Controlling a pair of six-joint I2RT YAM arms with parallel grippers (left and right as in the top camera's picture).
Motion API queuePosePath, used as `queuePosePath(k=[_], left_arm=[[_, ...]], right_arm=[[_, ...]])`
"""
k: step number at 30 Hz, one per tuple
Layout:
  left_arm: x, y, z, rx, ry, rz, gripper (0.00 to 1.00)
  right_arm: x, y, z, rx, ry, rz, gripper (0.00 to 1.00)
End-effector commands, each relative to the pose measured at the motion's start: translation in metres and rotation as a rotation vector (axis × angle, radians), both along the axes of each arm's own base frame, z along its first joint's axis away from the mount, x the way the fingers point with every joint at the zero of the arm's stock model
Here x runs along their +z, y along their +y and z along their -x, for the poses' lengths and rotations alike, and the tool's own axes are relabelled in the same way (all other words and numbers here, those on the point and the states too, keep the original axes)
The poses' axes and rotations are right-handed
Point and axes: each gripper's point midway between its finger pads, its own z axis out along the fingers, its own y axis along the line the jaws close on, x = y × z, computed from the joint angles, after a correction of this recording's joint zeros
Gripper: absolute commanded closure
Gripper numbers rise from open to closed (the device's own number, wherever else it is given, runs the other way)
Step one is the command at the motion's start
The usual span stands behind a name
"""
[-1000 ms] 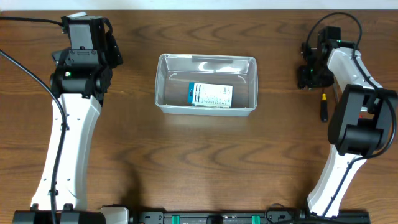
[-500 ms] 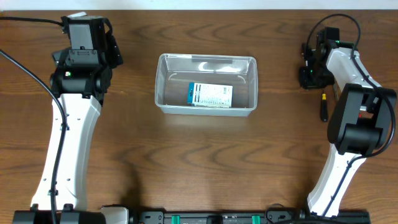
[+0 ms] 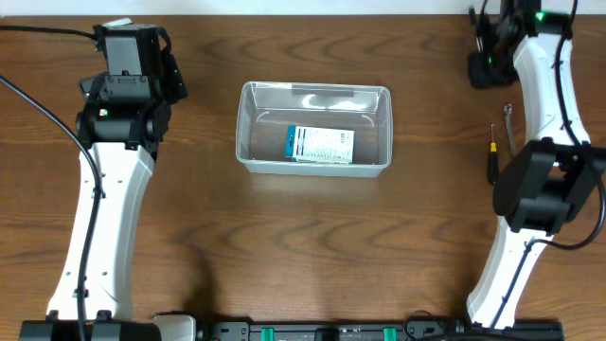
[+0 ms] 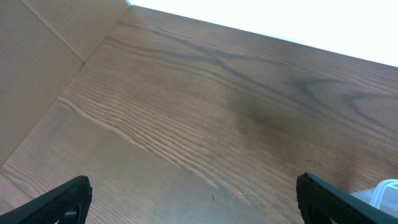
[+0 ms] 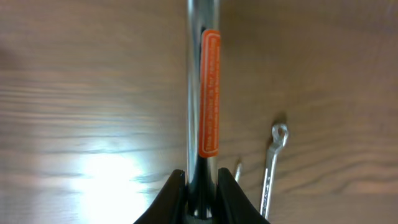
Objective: Pack container
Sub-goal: 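Carry the tool into the container and release it beside the box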
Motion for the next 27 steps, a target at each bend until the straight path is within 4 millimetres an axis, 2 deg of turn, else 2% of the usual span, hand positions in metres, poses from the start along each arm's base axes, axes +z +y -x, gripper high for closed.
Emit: queuePosePath(k=[1,3,6,11,16,19,22,27], left_arm=[[0.003,0.005,0.000,0.015,-0.001,-0.018,0.02],[0.003,0.005,0.000,0.015,-0.001,-0.018,0.02],[0.003,0.005,0.000,0.015,-0.001,-0.018,0.02],[0.003,0.005,0.000,0.015,-0.001,-0.018,0.02],[0.003,0.005,0.000,0.015,-0.001,-0.018,0.02],[0.003,0.005,0.000,0.015,-0.001,-0.018,0.02],[0.003,0.005,0.000,0.015,-0.001,-0.018,0.02],[0.003,0.005,0.000,0.015,-0.001,-0.018,0.02]], right_arm=[[0.048,0.051,-0.012,0.192,-0.099,-0.048,0.94],[0.065,0.074,-0.010,0.280,-0.114,-0.036,0.95],[0.079,0.113,0.000,0.432,-0.110,-0.011,0.96],[0.079,0.180,0.028,0.679,-0.058,-0.002,0.99],[0.075,0.235,0.056,0.869,-0.017,-0.005,0.99],[0.072,0.256,0.073,0.974,0.015,0.009,0.99],[0.068,0.269,0.085,1.051,0.040,0.019,0.99],[0.049,0.275,0.099,1.114,0.111,0.021,0.99]])
